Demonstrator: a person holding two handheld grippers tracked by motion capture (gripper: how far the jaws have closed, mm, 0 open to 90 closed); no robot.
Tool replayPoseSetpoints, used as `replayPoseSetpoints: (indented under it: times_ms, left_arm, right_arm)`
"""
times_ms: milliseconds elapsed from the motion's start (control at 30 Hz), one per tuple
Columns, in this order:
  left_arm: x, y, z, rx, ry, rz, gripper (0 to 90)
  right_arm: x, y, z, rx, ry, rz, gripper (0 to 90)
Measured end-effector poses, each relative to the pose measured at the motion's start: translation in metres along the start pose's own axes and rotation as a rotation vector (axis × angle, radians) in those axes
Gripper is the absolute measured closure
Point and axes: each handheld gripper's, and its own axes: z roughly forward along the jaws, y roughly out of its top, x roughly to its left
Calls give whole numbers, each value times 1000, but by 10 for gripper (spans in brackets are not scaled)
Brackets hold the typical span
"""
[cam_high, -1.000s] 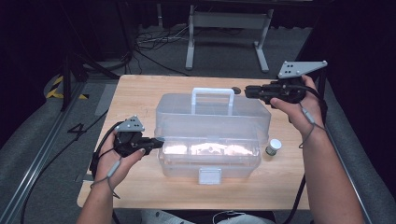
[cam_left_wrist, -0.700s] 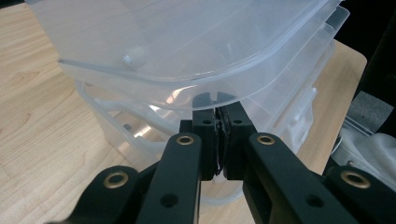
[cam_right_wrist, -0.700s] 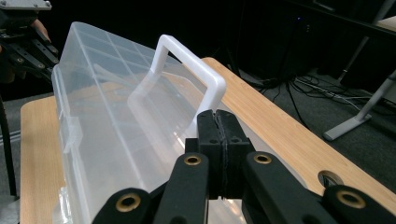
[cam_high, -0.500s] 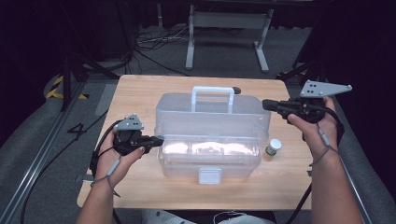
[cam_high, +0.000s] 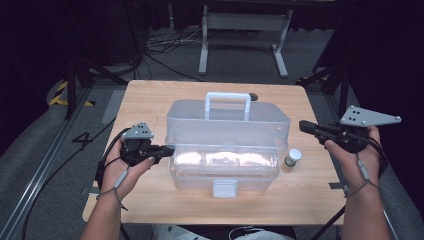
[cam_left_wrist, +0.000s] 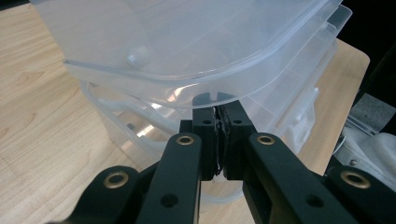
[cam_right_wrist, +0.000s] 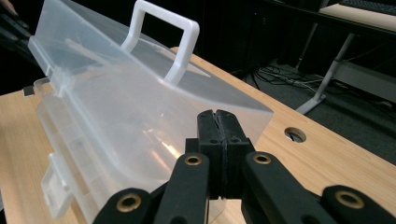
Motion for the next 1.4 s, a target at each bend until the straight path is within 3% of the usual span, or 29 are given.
replayPoseSetpoints:
  times_ms: [200,300,600,733,967,1067,1167,1400]
  left_arm:
    - [1,2,-1,-11,0,2,868]
    - [2,3,-1,-17,1,3,868]
    - [4,6,-2,-22,-1,4,871]
    - [4,7,-2,-25,-2,-1,871]
    - [5,9,-2,-31,3,-7,871]
    - [5,10,-2,-33,3,1,873]
    - [5,10,-2,-38,5,0,873]
    - [6,12,-1,-62,8,-4,873]
  right_arm:
    - [8,-10,-6,59,-1,16,900]
    - [11,-16,-3,109,3,21,900]
    - [15,-23,6,180,43,15,900]
    - [18,-25,11,177,83,21,900]
    - [22,-28,18,187,104,19,900]
    - [22,-29,19,196,143,35,900]
    - [25,-30,22,204,150,32,900]
    - [25,-35,32,140,143,59,900]
